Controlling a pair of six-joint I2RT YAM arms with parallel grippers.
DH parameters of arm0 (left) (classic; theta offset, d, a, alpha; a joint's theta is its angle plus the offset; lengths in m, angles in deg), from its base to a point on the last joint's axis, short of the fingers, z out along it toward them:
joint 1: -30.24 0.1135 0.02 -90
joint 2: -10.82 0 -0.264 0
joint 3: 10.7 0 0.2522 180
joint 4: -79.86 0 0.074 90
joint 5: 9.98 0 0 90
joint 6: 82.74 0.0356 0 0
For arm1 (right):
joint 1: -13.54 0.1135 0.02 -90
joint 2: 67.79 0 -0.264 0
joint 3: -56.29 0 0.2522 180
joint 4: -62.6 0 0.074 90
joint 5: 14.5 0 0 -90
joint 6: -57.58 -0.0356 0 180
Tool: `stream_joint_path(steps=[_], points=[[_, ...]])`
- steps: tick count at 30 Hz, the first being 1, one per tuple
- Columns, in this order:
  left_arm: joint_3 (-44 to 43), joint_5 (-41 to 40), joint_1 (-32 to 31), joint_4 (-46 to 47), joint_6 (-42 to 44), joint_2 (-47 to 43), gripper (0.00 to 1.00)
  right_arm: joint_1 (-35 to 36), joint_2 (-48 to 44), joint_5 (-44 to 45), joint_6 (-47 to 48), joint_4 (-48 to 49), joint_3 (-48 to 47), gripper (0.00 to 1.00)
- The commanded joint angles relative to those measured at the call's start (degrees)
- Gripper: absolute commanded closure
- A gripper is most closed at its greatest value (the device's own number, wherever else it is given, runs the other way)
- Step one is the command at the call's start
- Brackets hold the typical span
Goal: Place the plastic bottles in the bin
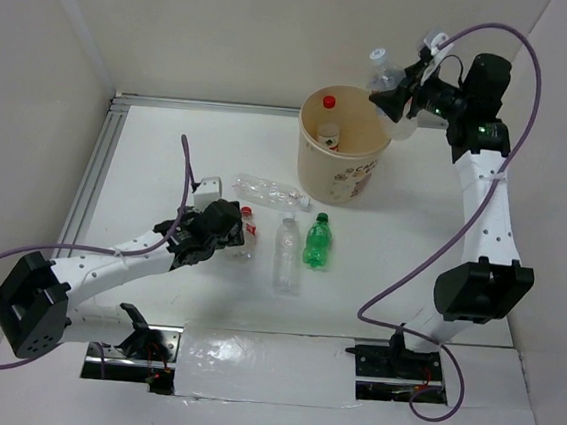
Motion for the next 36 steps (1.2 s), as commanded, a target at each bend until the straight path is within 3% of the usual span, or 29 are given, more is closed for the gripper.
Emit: stream_joint_path(steps=[1, 6, 11, 14, 15, 16, 17, 21, 23, 25, 26, 28, 29, 32, 34, 36], points=[[0.1, -0.9, 0.7, 3.0, -0.2, 0.1, 0.0, 1.5, -1.3, -3.3, -1.9, 0.3, -6.7, 0.7], [0.7, -0.9, 1.3, 5.6, 0.3, 2.4, 0.0, 4.5, 1.5, 0.2, -5.4, 13.1, -0.4, 0.66], [0.2, -2.3, 3.3, 6.2, 1.2, 6.7, 0.0, 5.1, 12.0, -0.3, -6.8, 11.7, -2.8, 0.51], [-0.4, -3.6, 4.9, 7.6, 2.9, 9.9, 0.0, 5.6, 13.2, -0.3, -6.8, 11.4, -3.5, 0.3], [-1.9, -3.6, 5.7, 7.6, 2.9, 10.9, 0.0, 5.6, 13.2, 0.2, -6.8, 10.9, -4.1, 0.1], [-2.5, -3.6, 6.3, 7.6, 3.8, 11.7, 0.0, 5.6, 13.2, -0.3, -6.0, 9.4, -4.1, 0.0], [-3.2, -3.6, 7.0, 7.6, 4.5, 12.7, 0.0, 5.6, 12.4, -0.3, -5.5, 8.1, -4.7, 0.0], [-7.0, -3.0, 8.6, 9.6, 7.3, 17.3, 0.0, 5.6, 7.7, -3.1, -4.1, 1.3, -5.0, 0.0], [-8.2, -1.9, 10.0, 9.6, 8.4, 20.8, 0.06, 4.8, 2.6, -5.8, -4.1, 0.1, -0.7, 0.0], [-9.2, -1.0, 10.7, 9.6, 8.4, 22.6, 0.33, 3.5, -1.3, -7.9, -2.9, -1.2, 3.0, 0.0], [-9.2, -0.3, 10.7, 9.6, 9.1, 22.6, 0.48, 3.5, -5.2, -8.0, -1.0, -2.9, 4.8, 0.04], [-7.2, 1.3, 10.7, 11.7, 9.9, 21.9, 0.63, 2.9, -8.7, -10.6, 4.2, -7.1, 9.6, 0.14], [-6.7, 1.9, 10.7, 11.7, 10.7, 20.1, 0.77, 2.4, -12.1, -10.6, 9.8, -12.0, 12.4, 0.3], [-6.0, 2.9, 10.7, 10.0, 10.7, 16.2, 1.0, 1.7, -19.2, -10.6, 14.0, -16.3, 18.0, 0.65], [-6.0, 3.5, 9.9, 8.2, 11.7, 9.8, 1.0, 1.7, -22.4, -11.2, 21.8, -21.0, 23.5, 0.73], [-6.9, 5.3, 7.3, 8.2, 13.3, 4.4, 1.0, 1.7, -27.2, -10.7, 29.2, -25.8, 28.0, 0.69]])
